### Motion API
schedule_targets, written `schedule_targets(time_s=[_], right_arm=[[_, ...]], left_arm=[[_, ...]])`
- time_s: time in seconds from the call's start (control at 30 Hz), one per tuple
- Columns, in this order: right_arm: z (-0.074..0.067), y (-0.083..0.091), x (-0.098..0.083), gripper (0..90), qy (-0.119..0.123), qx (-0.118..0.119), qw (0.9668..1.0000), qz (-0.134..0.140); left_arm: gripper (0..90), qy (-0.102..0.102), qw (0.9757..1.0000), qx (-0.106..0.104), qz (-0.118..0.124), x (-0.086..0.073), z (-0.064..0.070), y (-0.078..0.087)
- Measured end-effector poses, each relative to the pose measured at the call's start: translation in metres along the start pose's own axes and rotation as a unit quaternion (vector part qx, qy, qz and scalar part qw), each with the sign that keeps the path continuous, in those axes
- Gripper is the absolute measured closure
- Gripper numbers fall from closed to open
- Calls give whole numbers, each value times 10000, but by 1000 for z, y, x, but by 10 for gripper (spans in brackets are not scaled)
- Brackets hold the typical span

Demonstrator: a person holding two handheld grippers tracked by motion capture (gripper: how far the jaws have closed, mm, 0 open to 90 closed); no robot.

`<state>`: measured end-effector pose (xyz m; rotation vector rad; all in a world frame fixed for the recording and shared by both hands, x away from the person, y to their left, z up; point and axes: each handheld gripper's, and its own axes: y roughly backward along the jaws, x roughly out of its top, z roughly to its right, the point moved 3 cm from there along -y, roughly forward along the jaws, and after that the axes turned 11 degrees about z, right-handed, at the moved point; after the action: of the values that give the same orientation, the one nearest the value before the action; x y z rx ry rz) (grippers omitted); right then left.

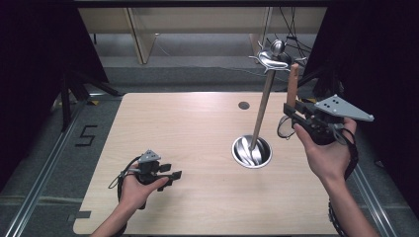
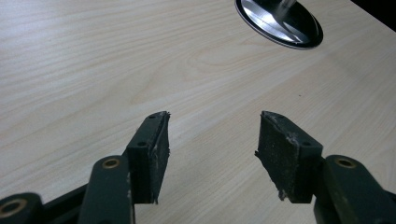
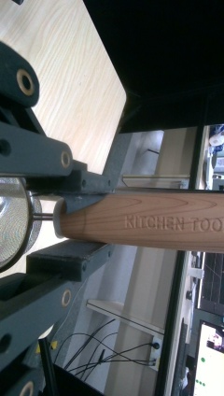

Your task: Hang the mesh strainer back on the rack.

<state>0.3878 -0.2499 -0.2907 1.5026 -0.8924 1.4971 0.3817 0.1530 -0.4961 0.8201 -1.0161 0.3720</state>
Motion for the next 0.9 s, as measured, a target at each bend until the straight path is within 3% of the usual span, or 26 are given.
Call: schedule_targets(time_s=[0.9], right_arm=[[-4,-12,-1,692,33,-55,10000,19]], left_arm=[[424,0,10000,44,10,0,0,0]])
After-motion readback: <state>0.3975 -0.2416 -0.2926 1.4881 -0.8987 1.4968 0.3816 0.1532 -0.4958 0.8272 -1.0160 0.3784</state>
